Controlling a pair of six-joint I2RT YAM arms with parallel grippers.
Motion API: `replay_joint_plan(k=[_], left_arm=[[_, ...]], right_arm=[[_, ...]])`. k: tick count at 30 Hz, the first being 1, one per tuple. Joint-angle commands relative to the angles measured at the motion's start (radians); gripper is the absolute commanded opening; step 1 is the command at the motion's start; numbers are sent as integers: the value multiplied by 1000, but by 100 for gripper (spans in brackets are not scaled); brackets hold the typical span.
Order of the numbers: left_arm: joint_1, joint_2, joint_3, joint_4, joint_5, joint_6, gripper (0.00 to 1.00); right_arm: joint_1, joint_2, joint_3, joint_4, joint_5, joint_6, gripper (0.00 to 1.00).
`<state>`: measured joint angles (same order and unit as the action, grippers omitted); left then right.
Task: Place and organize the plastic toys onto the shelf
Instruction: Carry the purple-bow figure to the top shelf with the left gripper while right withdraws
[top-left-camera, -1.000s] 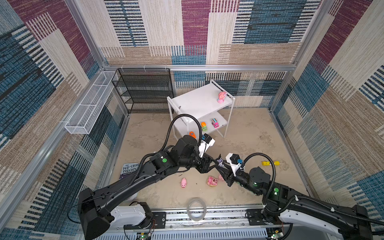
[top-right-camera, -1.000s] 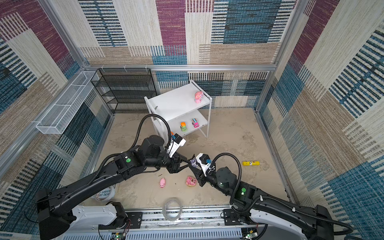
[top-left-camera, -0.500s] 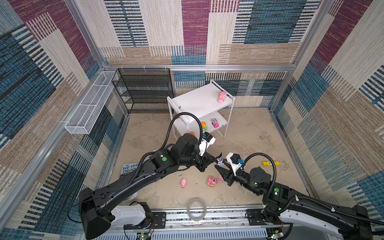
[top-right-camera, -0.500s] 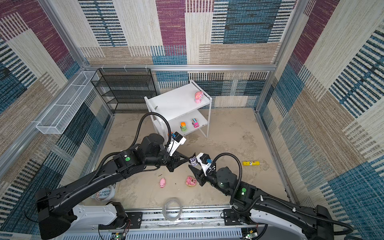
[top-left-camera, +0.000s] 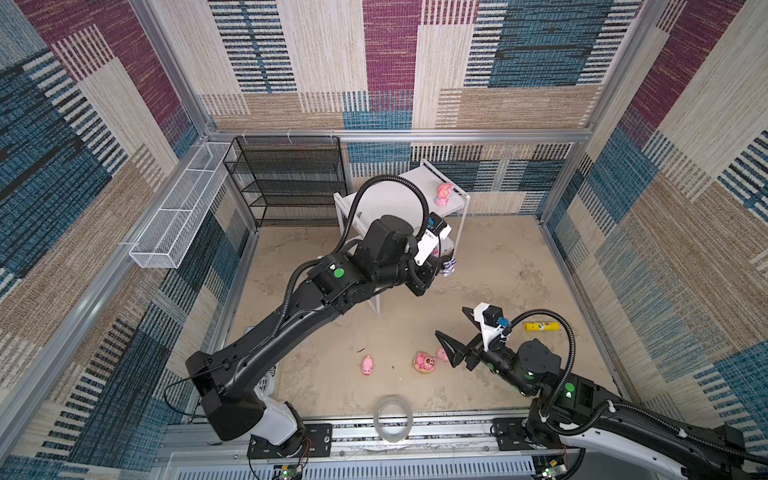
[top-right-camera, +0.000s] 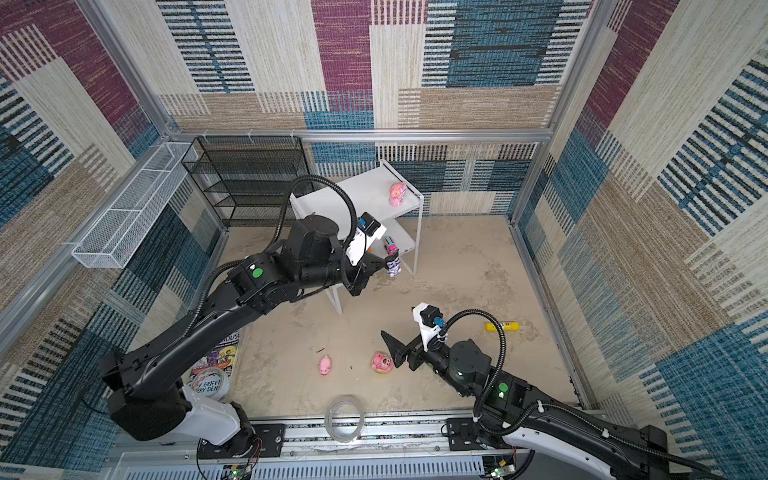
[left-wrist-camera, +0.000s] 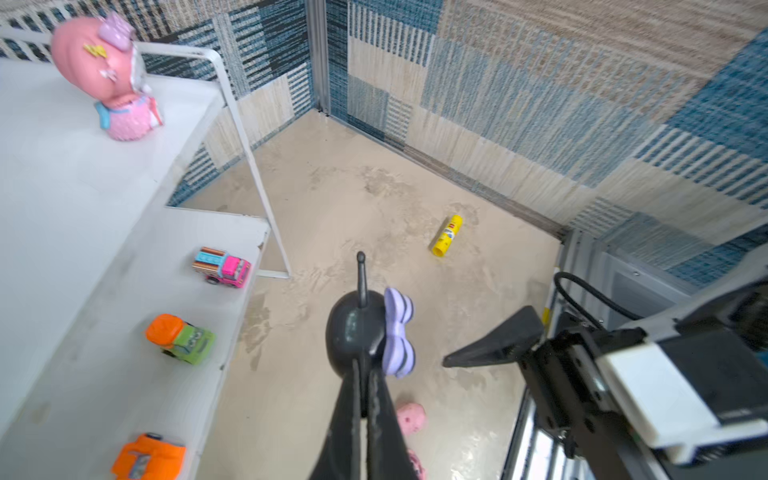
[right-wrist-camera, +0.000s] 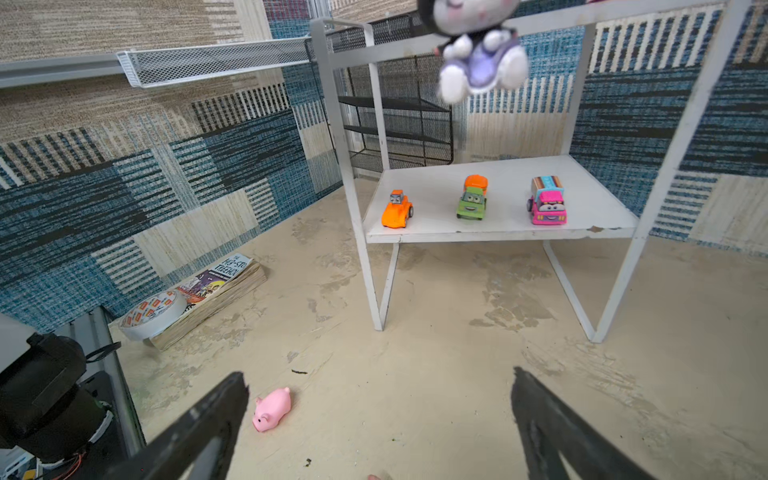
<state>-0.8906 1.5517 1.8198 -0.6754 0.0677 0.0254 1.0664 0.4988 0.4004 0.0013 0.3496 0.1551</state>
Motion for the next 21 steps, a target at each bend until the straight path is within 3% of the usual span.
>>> replay_joint_plan(k=[1,11,21], left_arm=[[19,78,137,-70,-115,140,0],[117,323,556,-224,-148,246,0],[198,417,710,-279,-65,253,0]], right_arm=[[0,-36,7,-102,98,86,100],[0,-47,12,-173,186,155,100],[0,-21,13,-176,201,162,100]])
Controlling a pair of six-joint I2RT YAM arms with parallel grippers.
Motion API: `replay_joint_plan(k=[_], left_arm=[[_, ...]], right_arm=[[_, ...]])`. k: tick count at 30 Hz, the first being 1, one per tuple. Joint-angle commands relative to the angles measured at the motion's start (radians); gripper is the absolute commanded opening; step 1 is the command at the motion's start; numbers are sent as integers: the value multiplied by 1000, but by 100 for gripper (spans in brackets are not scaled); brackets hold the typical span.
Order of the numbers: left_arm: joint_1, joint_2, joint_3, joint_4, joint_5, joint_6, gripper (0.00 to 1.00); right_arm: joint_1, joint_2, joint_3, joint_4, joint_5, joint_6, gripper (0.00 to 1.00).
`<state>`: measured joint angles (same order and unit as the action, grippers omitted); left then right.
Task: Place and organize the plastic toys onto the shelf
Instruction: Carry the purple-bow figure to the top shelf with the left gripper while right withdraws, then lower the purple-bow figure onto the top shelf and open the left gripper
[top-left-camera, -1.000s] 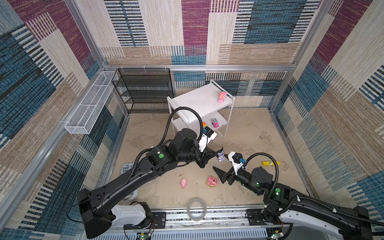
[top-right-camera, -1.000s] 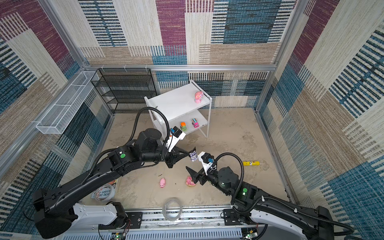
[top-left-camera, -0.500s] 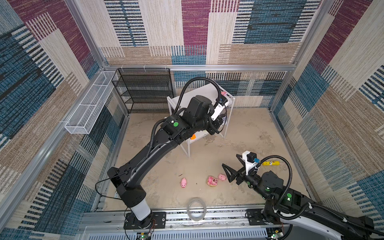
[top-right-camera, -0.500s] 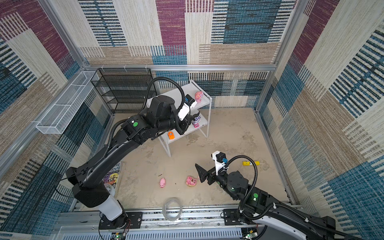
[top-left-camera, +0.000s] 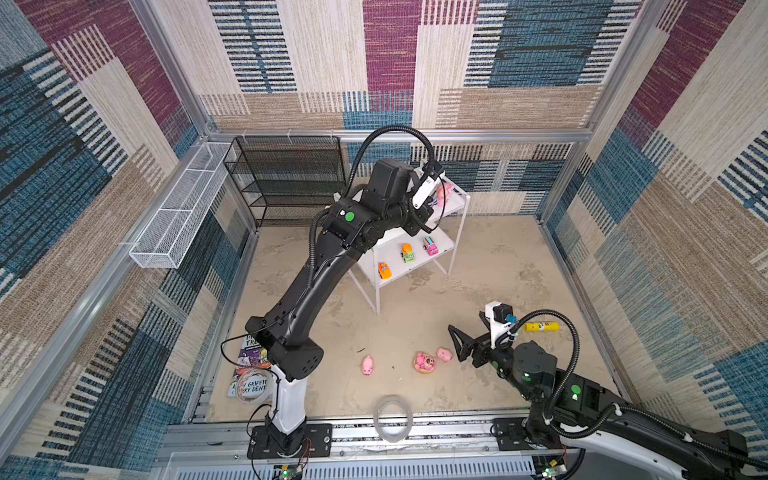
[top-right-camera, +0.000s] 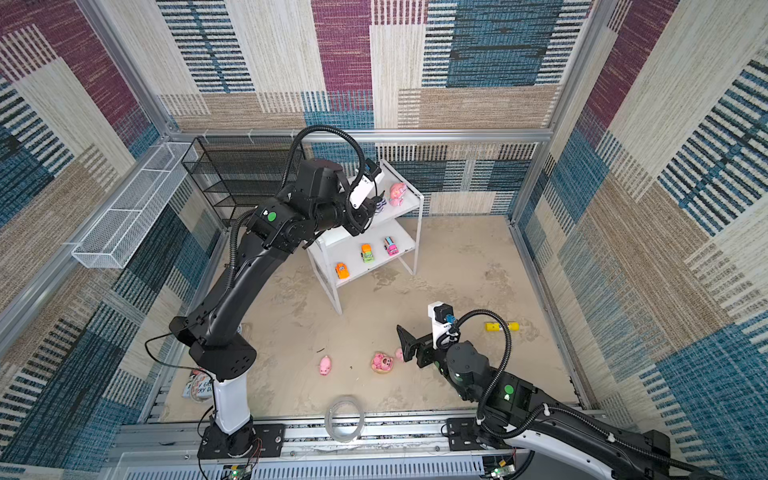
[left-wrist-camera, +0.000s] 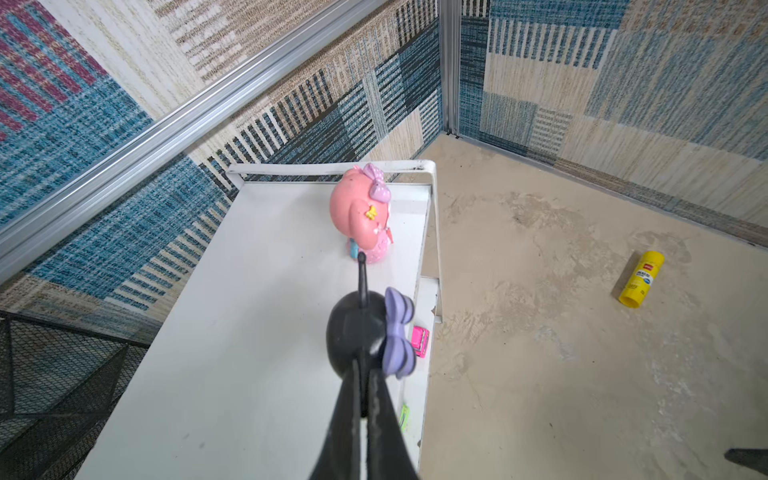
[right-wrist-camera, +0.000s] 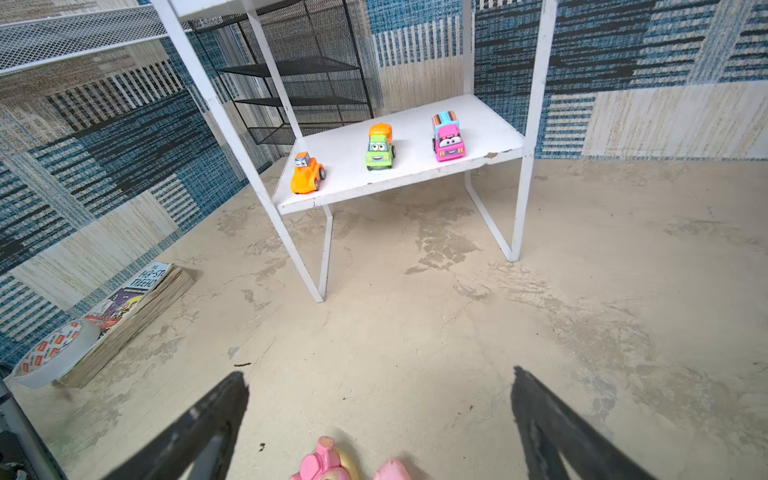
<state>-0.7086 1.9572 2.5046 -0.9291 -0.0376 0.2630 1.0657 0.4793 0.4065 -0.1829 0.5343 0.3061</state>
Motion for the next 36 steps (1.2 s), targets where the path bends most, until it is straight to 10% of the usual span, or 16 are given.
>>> replay_joint_plan(k=[1,20,36], left_arm=[[24,17,33,-27,58,10,0],[61,95,109,-34,140,-9,0],[65,111,128,-34,125,-3,21]], right_arm=[[1,-2,8,7,18,12,100],[0,-8,-2,10,21,14,100],[1,-18,-8,8,9,27,100]])
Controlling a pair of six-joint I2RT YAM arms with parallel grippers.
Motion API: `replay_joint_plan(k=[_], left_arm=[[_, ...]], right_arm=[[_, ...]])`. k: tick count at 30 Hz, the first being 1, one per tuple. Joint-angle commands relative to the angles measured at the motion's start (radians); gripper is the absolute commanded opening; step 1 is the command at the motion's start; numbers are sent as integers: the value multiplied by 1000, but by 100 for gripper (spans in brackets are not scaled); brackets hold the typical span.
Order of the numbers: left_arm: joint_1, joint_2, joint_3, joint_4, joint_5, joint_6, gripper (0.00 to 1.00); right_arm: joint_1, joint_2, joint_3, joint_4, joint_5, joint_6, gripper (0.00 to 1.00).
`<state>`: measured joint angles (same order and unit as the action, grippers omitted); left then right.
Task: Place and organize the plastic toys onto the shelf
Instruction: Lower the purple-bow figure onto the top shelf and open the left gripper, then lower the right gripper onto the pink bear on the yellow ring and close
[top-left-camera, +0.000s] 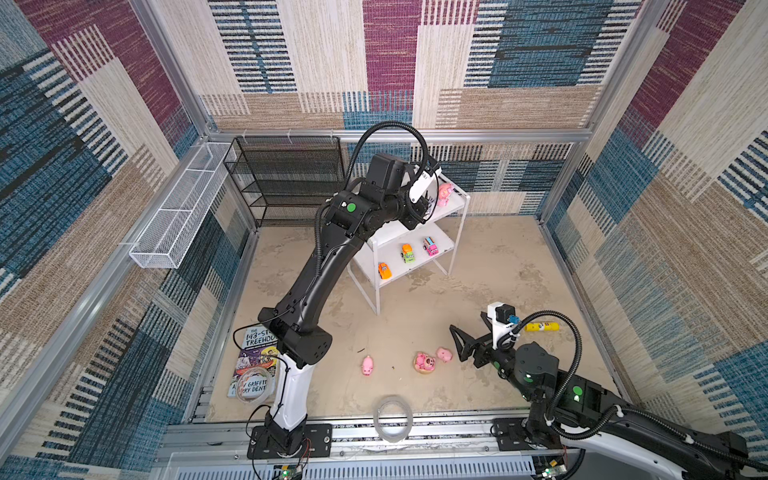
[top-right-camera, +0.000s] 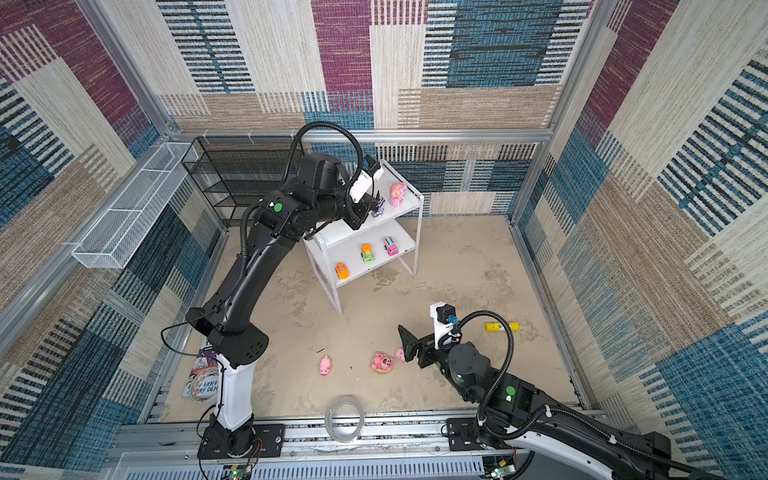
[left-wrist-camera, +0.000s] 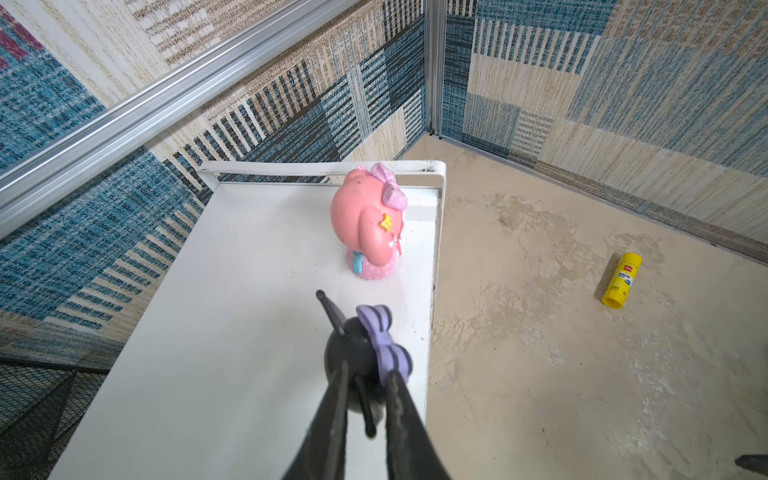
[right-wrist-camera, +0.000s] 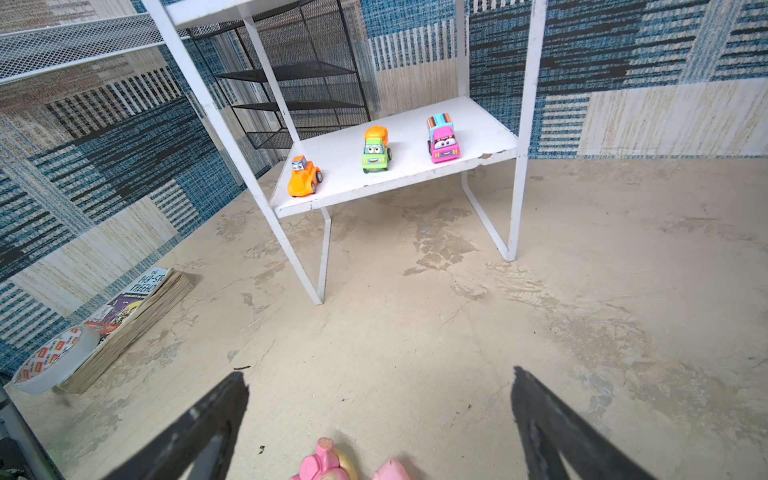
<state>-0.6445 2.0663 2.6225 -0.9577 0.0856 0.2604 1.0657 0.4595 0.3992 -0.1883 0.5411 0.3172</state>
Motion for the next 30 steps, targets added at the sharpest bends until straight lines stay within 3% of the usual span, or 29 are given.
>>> replay_joint_plan(k=[1,3,8,11,15,17,19,22,25,30], left_arm=[[1,2,11,-6,-1,1,22],[0,-4,12,-5,-3,3,28],[0,-44,-1,-4,2,4,66],[0,-96,-35,-6,8,3,75],[1,-200,-135,-5,23,-14,77],[1,-269,-221,-3,31,-27,94],[1,-340,-325,11,35,-43,99],[1,-477,-543,76,32,-71,99],[1,-624,-767,160,8,-97,99],[1,-800,-987,192,6,-136,99]], right_arm=[[1,4,-3,11,3,18,100],[2,11,-4,9,8,29,100],[0,97,23,-31,26,89,100],[0,194,50,-80,16,160,100],[-7,342,96,-157,-45,268,98],[-38,442,132,-232,-100,341,94],[-75,528,152,-286,-151,394,89],[-92,580,152,-254,-236,378,85],[-92,580,153,-191,-365,306,82],[-73,564,139,-131,-529,152,87]])
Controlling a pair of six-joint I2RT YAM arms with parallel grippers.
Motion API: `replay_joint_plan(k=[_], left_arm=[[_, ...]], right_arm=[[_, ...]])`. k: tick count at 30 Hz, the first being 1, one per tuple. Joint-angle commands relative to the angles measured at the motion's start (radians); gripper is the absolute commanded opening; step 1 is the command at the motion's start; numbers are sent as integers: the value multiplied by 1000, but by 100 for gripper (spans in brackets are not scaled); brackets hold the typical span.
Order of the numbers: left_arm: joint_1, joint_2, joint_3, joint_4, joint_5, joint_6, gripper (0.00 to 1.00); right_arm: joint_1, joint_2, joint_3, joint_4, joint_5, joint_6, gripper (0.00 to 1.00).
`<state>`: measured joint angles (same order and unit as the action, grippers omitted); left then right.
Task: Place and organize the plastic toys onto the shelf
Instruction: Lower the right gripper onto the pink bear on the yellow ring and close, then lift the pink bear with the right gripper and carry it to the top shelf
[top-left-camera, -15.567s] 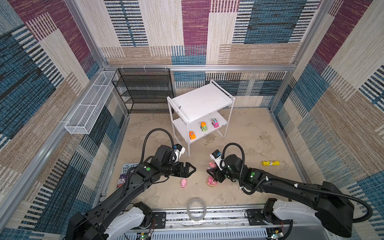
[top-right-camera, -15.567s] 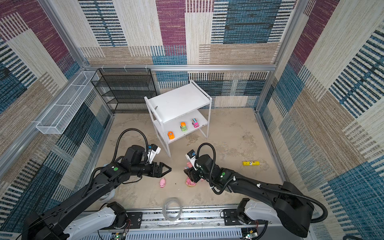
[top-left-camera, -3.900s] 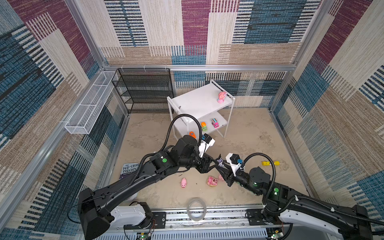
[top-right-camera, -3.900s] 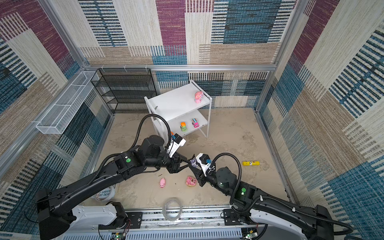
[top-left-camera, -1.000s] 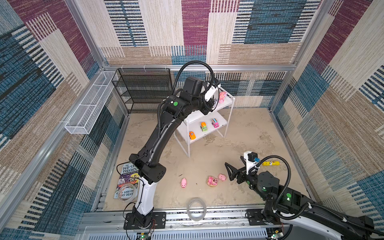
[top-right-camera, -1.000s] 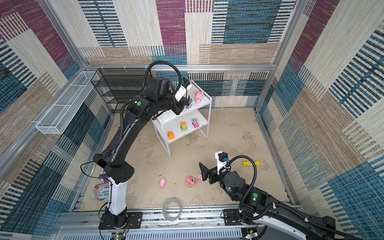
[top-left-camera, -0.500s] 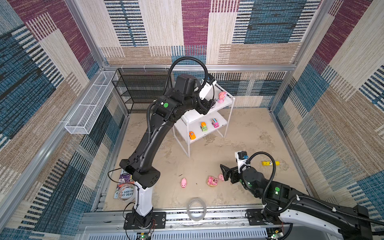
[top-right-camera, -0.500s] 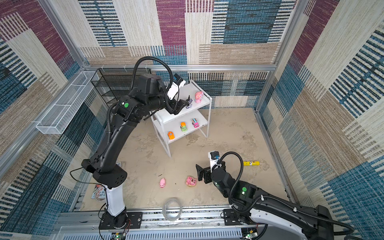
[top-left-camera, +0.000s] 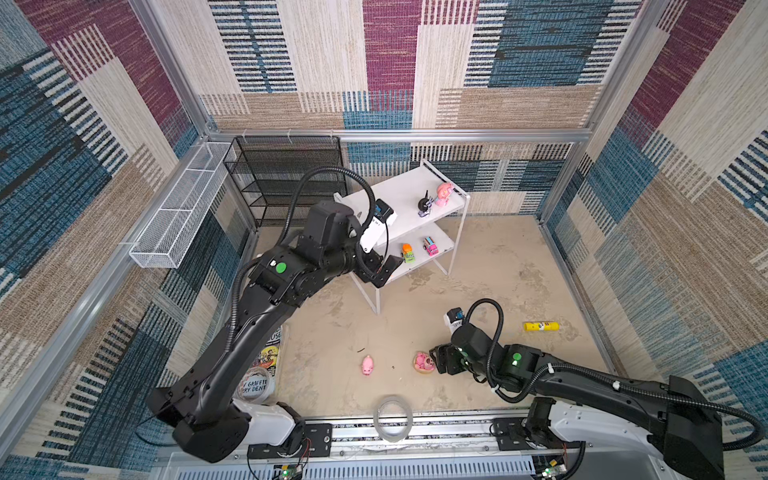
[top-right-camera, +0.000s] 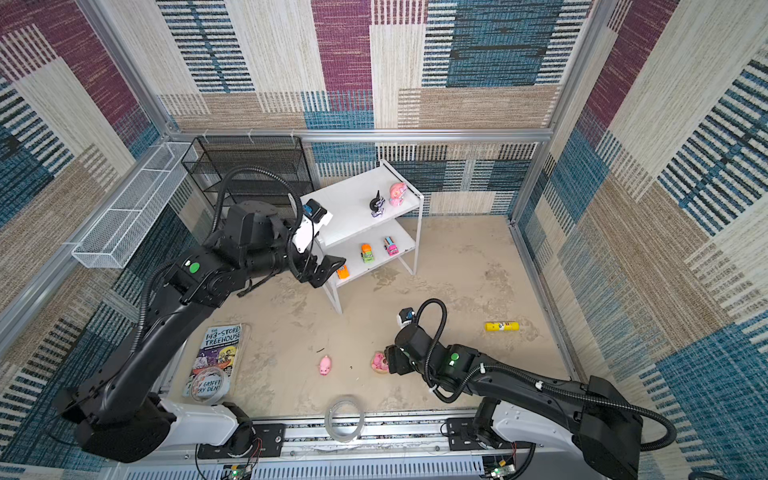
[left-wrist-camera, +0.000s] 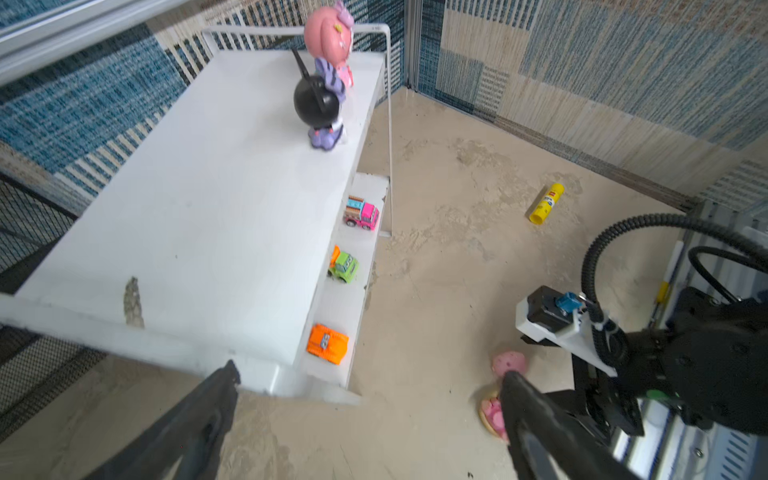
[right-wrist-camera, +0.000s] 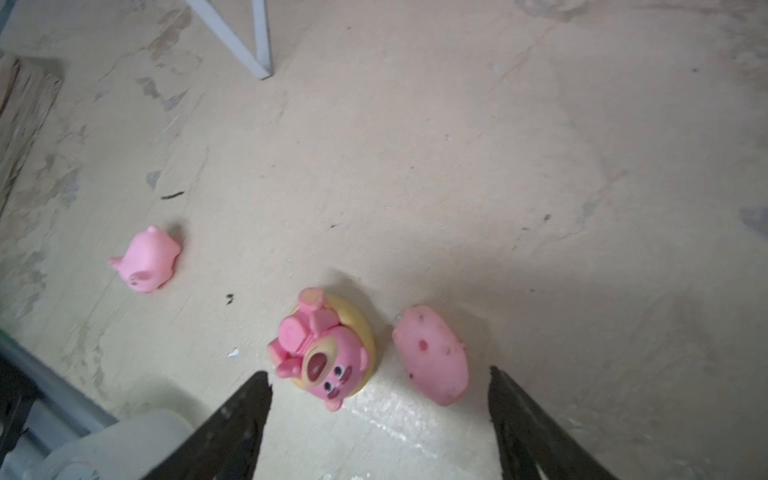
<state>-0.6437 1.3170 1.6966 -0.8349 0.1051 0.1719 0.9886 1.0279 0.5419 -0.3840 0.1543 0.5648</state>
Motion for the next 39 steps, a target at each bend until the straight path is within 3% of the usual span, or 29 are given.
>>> replay_joint_plan(k=[1,8,15,21,29,39], left_arm=[[2,-80,-95,69,-17,-52,99],[2,-237,-250,48,-24,-65,99],[3,-292,-302,1,-43,-52,99],[7,-321,-333,6,-42,-48,99],[9,-323,-336,-15,-19,-29,99],[12,-341,-366,1,-33,-18,99]], right_arm=[[4,6,-4,86,-179,-128,88],[7,210,83,85,-198,-233,88],[28,337,102,91,-157,-268,87],[43,397,110,112,-119,-258,78],[51,463,150,110,-37,-274,54],[55,353,256,-3,-11,-333,40]])
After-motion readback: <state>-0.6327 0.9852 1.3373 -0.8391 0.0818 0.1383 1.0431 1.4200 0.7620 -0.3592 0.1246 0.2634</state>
